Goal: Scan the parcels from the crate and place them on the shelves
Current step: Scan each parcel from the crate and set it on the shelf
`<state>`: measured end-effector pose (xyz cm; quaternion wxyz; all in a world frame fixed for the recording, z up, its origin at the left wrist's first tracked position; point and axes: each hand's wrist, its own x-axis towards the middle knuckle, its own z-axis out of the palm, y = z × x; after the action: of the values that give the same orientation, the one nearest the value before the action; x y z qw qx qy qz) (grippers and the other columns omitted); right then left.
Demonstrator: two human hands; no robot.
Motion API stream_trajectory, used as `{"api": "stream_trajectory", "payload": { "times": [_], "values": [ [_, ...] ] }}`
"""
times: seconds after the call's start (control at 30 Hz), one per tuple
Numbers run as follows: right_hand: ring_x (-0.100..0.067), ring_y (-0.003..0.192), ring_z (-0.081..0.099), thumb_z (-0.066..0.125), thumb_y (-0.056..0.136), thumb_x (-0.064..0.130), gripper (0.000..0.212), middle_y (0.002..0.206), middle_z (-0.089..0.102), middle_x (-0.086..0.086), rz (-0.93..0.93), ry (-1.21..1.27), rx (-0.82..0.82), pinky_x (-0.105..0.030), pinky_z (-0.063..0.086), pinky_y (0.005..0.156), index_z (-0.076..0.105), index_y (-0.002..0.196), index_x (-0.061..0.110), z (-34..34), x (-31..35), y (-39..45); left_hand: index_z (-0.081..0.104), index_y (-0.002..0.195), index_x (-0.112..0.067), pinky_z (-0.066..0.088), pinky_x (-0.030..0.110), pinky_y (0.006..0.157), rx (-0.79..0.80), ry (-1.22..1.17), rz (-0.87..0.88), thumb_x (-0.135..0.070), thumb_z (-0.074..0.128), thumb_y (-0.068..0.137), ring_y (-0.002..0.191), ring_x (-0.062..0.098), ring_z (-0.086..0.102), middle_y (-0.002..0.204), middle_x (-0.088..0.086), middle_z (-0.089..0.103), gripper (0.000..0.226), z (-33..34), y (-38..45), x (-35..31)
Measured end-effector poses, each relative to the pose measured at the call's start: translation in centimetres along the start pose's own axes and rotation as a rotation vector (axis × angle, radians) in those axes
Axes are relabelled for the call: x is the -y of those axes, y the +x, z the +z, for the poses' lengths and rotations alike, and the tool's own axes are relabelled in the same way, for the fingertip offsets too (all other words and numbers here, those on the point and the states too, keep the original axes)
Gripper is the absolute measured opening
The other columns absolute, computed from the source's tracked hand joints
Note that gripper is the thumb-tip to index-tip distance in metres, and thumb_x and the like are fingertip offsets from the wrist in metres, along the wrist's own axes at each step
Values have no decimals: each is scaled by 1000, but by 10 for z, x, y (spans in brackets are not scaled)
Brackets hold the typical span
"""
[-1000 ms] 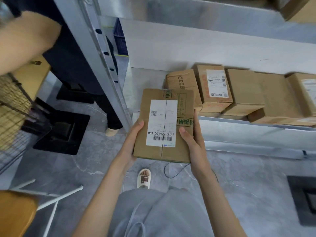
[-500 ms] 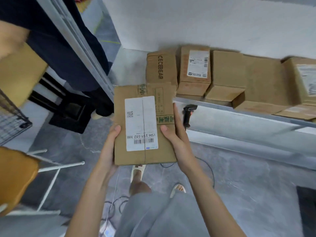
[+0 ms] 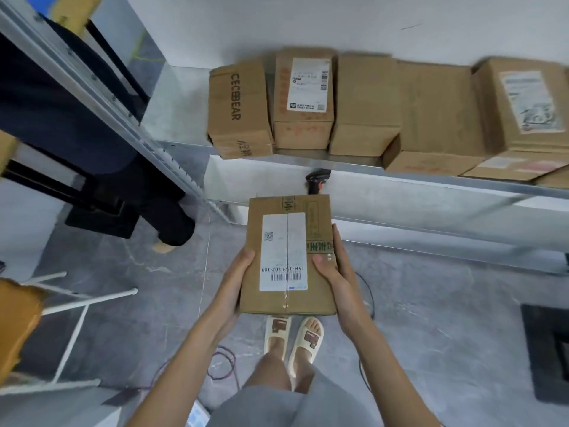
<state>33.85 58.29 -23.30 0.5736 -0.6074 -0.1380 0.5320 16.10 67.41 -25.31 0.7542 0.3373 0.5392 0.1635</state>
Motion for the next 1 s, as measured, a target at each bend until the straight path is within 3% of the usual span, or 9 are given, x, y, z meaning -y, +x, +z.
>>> {"api": "stream_trajectory", "payload": {
  "times": [0.17,0.27,0.37,0.5,0.57,0.73,0.87,1.0],
  "values": [
    [-14,113,68,70,91,27,59,129,68,11,14,72,-139,-23,58,81,46,130,63,-23,-41,37,60,140,-31,54,43,99,53,133,-37,-55,59,96,122,21,68,129,-2,73,50,8,61,14],
    [-16,114,68,67,94,20,59,130,68,8,11,68,-225,-29,60,84,47,130,63,-39,-65,65,54,146,-29,55,36,92,59,260,-56,-44,56,102,122,18,65,131,-2,71,46,18,108,23],
    [-24,124,61,63,96,14,64,142,59,-1,19,55,-296,-45,54,100,41,145,48,-64,-84,88,45,153,-23,51,30,85,13,396,-71,-33,56,106,122,24,62,138,5,63,50,35,156,33],
    [-22,118,65,64,96,16,62,133,66,4,8,25,-370,-43,56,97,43,142,52,-97,-102,113,44,152,-17,44,43,108,-56,483,-6,-25,59,105,133,35,54,145,15,56,50,55,226,44],
    [-23,116,66,64,95,17,63,132,66,4,3,24,-400,-47,55,97,43,142,53,-109,-112,125,39,155,-17,42,40,108,-62,563,46,-28,59,105,135,32,52,148,15,53,55,64,261,49],
    [-13,102,72,68,88,27,62,121,71,15,12,56,-439,-30,62,74,48,133,63,-129,-143,150,24,162,-20,35,36,110,-36,742,142,-27,59,104,146,29,38,161,13,38,68,86,347,58],
    [-9,93,74,72,73,41,68,109,74,20,28,75,-485,-27,61,66,48,131,66,-137,-164,164,13,164,-20,36,27,86,-32,855,194,-25,62,102,135,35,48,154,21,41,80,100,401,63],
    [-12,93,74,72,73,40,68,110,74,17,-3,87,-491,-28,61,66,49,132,65,-146,-178,173,-5,164,-28,51,43,101,38,920,164,-29,66,100,127,39,54,148,23,46,95,111,438,68]
  ]
}}
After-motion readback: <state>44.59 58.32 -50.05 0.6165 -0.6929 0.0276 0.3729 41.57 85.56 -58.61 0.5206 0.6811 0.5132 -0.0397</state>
